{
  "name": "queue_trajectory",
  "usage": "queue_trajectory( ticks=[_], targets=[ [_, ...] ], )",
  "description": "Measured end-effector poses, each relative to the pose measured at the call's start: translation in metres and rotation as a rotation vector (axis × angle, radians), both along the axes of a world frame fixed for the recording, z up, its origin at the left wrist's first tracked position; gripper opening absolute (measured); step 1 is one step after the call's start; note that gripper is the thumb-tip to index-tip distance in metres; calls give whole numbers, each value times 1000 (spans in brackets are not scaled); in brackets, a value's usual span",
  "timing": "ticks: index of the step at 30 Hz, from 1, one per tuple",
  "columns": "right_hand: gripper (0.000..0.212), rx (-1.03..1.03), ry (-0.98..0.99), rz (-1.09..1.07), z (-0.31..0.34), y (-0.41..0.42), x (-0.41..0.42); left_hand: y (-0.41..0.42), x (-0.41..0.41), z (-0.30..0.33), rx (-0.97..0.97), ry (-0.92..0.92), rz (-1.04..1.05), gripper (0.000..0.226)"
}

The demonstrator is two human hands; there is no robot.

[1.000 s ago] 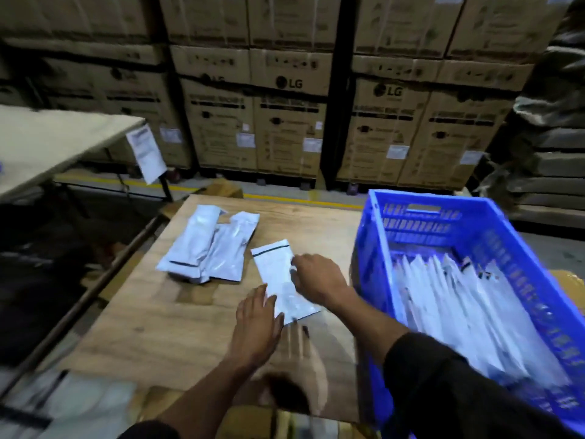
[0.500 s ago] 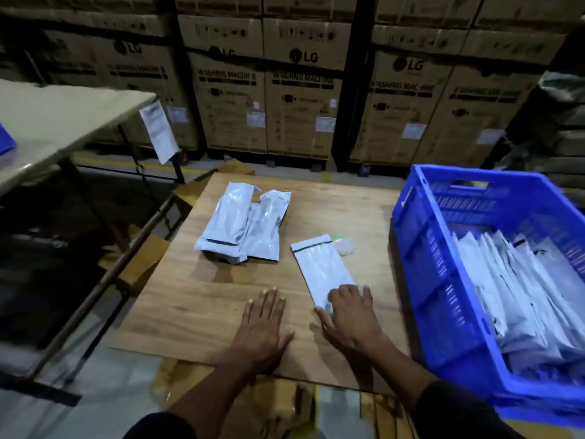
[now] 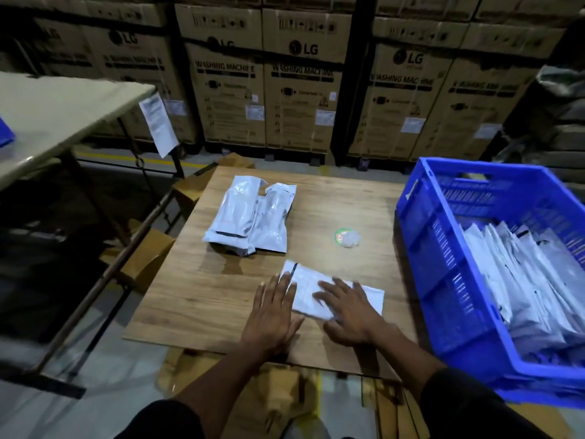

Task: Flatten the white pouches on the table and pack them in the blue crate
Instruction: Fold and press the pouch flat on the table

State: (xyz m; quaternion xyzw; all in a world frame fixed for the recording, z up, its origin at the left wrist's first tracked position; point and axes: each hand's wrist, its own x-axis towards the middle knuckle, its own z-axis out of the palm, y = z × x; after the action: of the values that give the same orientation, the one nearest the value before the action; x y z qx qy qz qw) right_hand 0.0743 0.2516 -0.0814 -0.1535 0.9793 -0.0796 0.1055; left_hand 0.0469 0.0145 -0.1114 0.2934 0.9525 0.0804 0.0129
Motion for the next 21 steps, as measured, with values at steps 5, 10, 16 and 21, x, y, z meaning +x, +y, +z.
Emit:
queue_trajectory(
  ticks=[5,10,16,21],
  targets=[
    [65,-195,76,-121,-6,-18,23,14,-1,-1,-107,-63,-39,70],
    [82,-62,14,-218,-14,-36,23,27,3,6,-71,-158,46,89],
    [65,-53,85,-284,-33,-42,22,34,-4,2,-85,-128,97,56],
    [57,-15,174,-305,-45,-42,24,34,0,-10,-37,-52,97,58]
  ],
)
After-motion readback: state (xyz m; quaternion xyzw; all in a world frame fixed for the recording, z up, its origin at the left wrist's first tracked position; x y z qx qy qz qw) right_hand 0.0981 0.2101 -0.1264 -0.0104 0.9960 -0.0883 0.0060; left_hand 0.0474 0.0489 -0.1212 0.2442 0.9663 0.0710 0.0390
